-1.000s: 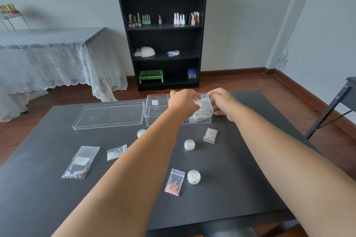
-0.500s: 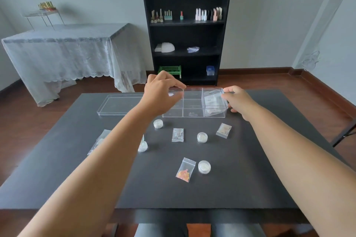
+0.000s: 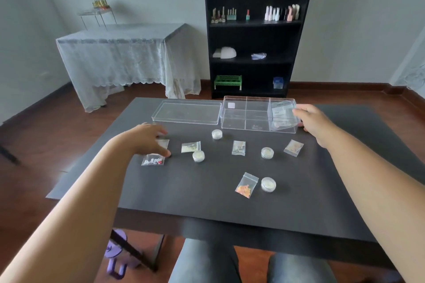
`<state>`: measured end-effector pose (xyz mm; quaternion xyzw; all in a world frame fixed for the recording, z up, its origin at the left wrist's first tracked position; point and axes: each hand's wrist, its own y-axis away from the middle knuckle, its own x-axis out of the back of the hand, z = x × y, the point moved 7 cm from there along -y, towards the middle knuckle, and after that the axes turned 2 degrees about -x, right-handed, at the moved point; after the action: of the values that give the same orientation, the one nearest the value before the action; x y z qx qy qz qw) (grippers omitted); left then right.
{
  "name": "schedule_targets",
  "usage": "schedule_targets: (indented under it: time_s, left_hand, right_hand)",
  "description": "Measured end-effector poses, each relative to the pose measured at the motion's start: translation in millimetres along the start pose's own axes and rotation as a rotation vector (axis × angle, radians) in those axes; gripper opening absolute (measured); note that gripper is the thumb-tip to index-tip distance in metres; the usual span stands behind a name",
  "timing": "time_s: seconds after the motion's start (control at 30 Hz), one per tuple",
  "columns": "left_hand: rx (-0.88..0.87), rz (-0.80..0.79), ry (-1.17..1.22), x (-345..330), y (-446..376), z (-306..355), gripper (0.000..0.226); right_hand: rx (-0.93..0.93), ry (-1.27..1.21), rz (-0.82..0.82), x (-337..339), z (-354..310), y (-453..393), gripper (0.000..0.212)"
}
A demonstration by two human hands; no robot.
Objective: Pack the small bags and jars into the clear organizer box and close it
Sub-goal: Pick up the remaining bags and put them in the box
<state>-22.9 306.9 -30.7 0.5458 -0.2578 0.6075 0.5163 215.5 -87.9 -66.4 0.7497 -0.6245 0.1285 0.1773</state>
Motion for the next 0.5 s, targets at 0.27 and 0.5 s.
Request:
schedule_targets:
  time_s: [0.27,0.5]
  left_hand:
    - [0.072,0.067,0.195,-4.0,-3.1,-8.7,0.075]
    - [0.028,0.151,0.335,2.7,-5.5,-1.0,0.077]
  right_hand:
    - [0.042,-0.022,-0.003,1.2,5.4,6.0,0.043]
    - [0.078,0.011,0.033,2.9,5.5,11.8,0.042]
